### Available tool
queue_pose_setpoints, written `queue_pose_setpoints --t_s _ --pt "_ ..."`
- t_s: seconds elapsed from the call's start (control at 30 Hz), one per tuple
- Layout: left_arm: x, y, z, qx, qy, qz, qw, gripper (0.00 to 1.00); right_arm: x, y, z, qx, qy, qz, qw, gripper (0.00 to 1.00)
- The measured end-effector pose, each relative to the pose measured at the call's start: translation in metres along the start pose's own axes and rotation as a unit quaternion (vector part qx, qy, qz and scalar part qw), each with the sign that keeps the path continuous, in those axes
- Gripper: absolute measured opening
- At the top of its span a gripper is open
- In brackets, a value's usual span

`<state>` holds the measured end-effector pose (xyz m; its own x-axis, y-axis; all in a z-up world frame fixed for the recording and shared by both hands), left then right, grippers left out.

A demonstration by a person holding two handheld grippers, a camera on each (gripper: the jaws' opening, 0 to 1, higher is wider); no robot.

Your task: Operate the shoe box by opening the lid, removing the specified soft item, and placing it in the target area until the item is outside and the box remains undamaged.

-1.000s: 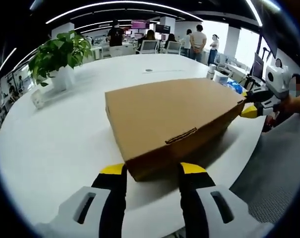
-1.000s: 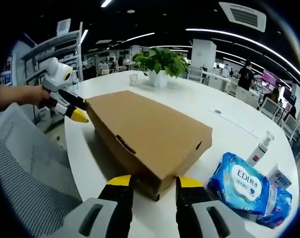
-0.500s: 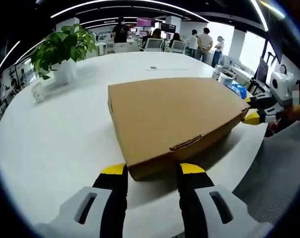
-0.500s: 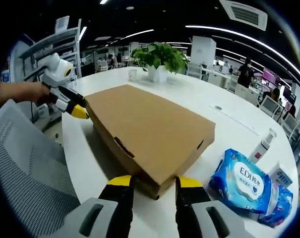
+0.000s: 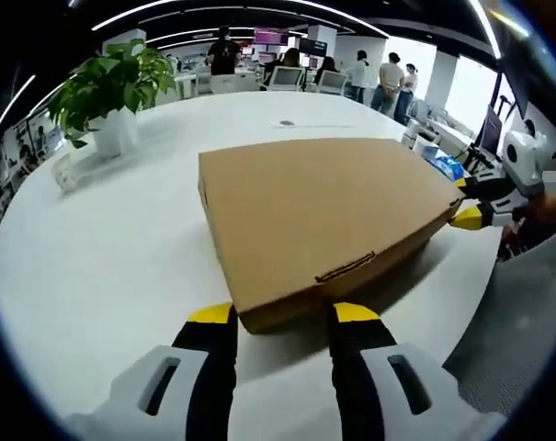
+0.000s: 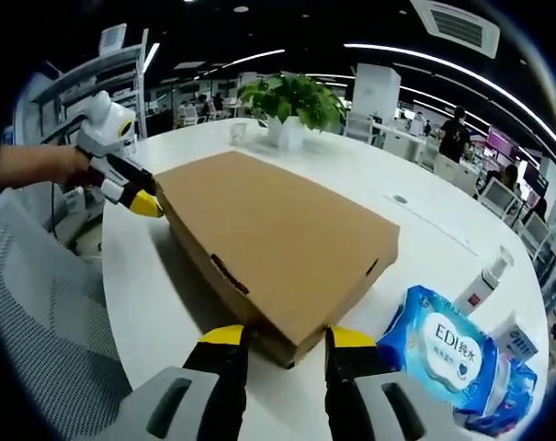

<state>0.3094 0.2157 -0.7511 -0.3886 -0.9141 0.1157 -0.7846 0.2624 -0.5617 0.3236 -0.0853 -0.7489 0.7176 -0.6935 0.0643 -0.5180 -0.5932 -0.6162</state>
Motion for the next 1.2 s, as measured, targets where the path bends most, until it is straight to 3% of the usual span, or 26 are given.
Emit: queue_pose_setpoints --t_s 0.57,0.93,1.2 --pt "-0.015 -0.036 0.022 -0.006 0.004 0.001 1.0 0.38 0.035 -0.025 0.02 -0.014 0.003 -0.003 0.9999 0.3" --pt "-0.02 -0.042 0.025 -0.006 0.008 0.003 0.9999 0.38 0.04 -0.029 0.024 -0.016 0.002 0.006 0.9999 0.3" --pt "-0.021 -0.039 0.014 0.011 0.003 -0.001 0.9999 0.4 0.043 -0.025 0.011 -0.006 0.004 0.026 0.9996 0.33"
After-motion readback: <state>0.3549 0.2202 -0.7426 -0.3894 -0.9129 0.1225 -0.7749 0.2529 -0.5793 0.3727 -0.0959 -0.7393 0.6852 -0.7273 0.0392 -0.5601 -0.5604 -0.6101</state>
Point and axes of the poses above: the point that each gripper's makers call its tool centre point, and the gripper's own axes: z roughly forward along the fingers, x roughly to its right, y roughly out of its underside, the point moved 7 cm from there along -z, roughly backward along the fingers, and after that the axes turned 10 degrees about -x, right-handed, at the moved point
